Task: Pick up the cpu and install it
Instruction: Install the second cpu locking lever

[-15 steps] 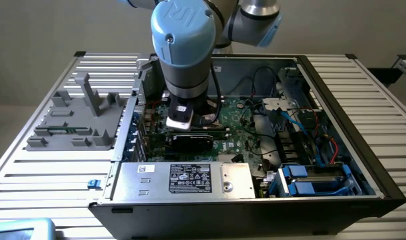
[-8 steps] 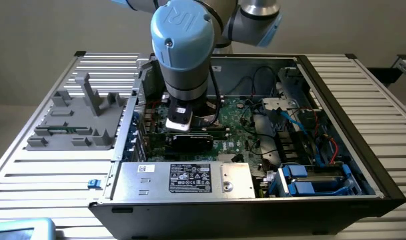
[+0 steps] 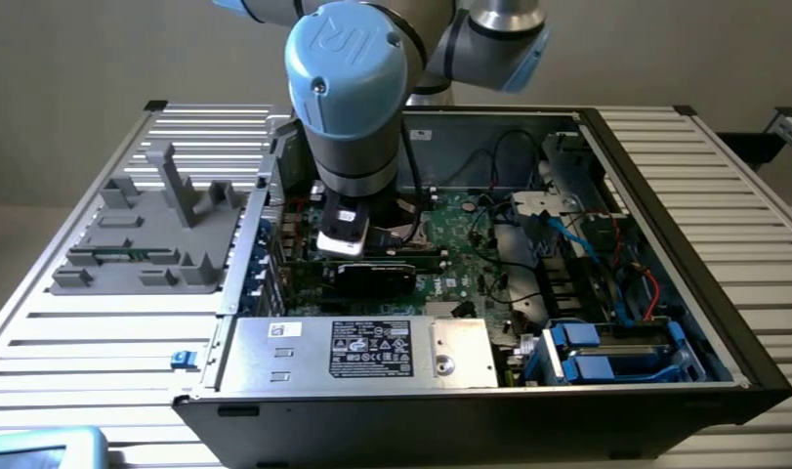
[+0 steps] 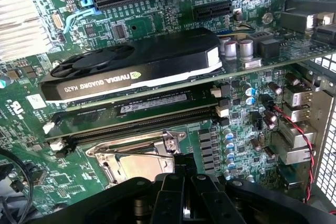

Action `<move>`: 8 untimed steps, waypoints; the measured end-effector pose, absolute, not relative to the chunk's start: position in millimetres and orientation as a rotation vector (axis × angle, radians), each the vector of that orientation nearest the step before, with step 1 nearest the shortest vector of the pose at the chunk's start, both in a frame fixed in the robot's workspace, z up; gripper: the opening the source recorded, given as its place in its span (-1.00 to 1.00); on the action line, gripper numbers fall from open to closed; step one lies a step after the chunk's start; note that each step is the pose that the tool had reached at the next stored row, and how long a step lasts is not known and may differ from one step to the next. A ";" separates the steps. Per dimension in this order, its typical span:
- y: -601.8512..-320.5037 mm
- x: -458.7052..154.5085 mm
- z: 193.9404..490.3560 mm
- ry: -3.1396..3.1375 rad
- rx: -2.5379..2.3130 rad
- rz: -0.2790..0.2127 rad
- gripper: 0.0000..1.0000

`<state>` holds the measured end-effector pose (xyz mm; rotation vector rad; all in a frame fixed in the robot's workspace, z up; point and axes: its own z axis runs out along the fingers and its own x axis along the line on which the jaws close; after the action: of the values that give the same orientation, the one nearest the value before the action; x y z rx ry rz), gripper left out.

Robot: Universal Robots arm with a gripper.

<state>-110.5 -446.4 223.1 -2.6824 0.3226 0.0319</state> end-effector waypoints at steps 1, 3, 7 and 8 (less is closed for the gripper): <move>-446.4 -110.5 223.1 0.323 -2.682 0.032 -0.77; -446.3 -110.5 223.0 0.323 -2.682 0.032 -0.77; -446.0 -111.3 221.5 0.323 -2.682 0.032 -0.77; -445.7 -111.7 220.9 0.323 -2.682 0.032 -0.77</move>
<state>-111.7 -445.7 220.9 -2.6824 0.3226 0.0317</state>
